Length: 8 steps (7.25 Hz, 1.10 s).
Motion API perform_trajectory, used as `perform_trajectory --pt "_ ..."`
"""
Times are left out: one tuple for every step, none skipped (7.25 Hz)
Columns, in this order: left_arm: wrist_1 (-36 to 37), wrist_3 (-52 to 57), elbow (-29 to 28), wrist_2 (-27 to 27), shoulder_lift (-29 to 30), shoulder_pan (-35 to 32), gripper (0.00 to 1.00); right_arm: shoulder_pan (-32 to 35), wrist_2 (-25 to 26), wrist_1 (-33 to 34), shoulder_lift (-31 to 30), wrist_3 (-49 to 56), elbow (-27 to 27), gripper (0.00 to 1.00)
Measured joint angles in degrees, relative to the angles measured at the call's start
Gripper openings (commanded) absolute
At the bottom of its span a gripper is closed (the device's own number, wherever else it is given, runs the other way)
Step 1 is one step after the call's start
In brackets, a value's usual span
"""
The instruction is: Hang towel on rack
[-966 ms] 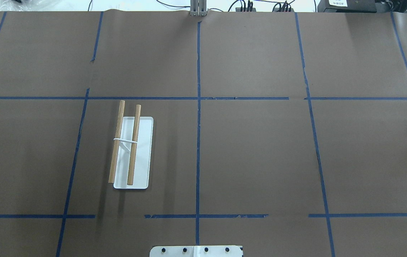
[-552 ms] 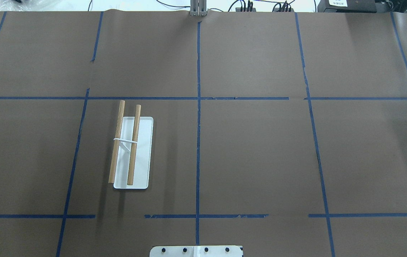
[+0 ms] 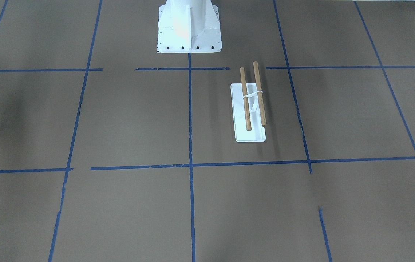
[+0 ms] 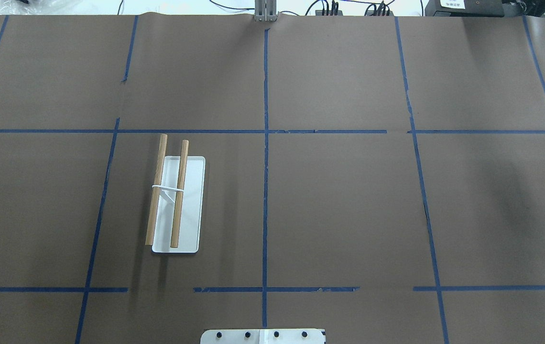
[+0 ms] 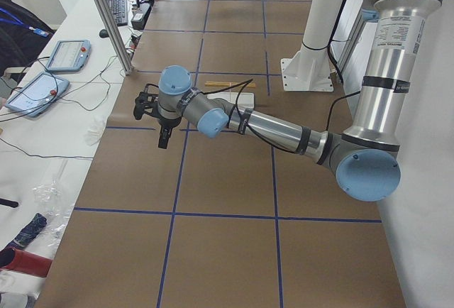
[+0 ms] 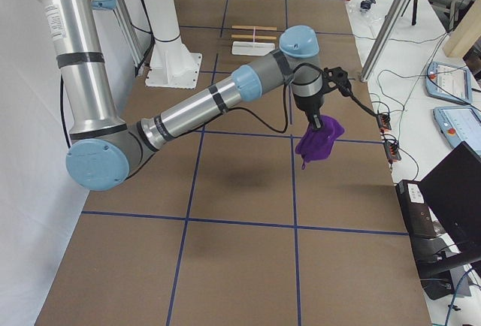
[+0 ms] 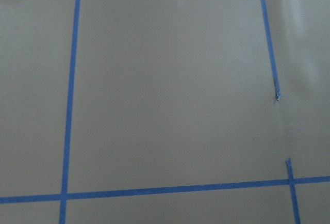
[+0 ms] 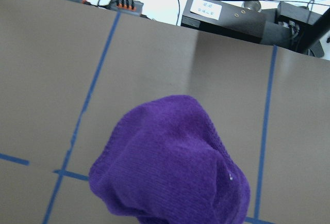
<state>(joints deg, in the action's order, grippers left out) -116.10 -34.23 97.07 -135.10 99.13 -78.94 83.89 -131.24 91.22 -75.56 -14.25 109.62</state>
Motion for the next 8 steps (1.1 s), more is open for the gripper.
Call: perform_trajectory --pt "-4.37 -3.67 -1.25 0.09 0.87 1.66 1.00 -4.39 -0.13 0.26 4.83 -6.21 0.18 0.00" --pt "-7.54 -6.39 -1.93 0.13 1.62 2.88 1.00 -8.75 0.18 0.29 9.15 -11.29 0.05 0.00" --pt "-9.54 -9.01 -2.89 -0.04 2.82 4.40 1.00 -13.01 0.99 -1.26 12.49 -14.76 -0.07 0.00" --pt "-10.97 -10.67 -4.14 -0.36 4.30 5.89 1.00 -17.02 2.58 -5.89 14.16 -16.89 -0.09 0.00" --pt "-12.53 -11.61 -4.87 -0.40 6.22 7.54 1.00 -21.56 5.63 -11.88 14.82 -20.12 -0.02 0.00" --pt "-13.64 -13.73 -5.19 -0.22 8.75 10.36 1.00 -27.22 10.53 -17.27 15.16 -24.42 0.25 0.00" --pt "-14.19 -18.01 -5.21 -0.12 11.66 13.62 1.00 -32.61 15.48 -20.66 15.39 -27.09 0.55 0.00" --pt "-15.03 -25.15 -5.03 -0.09 15.16 16.83 1.00 -37.60 20.40 -22.45 15.58 -28.34 1.08 0.00"
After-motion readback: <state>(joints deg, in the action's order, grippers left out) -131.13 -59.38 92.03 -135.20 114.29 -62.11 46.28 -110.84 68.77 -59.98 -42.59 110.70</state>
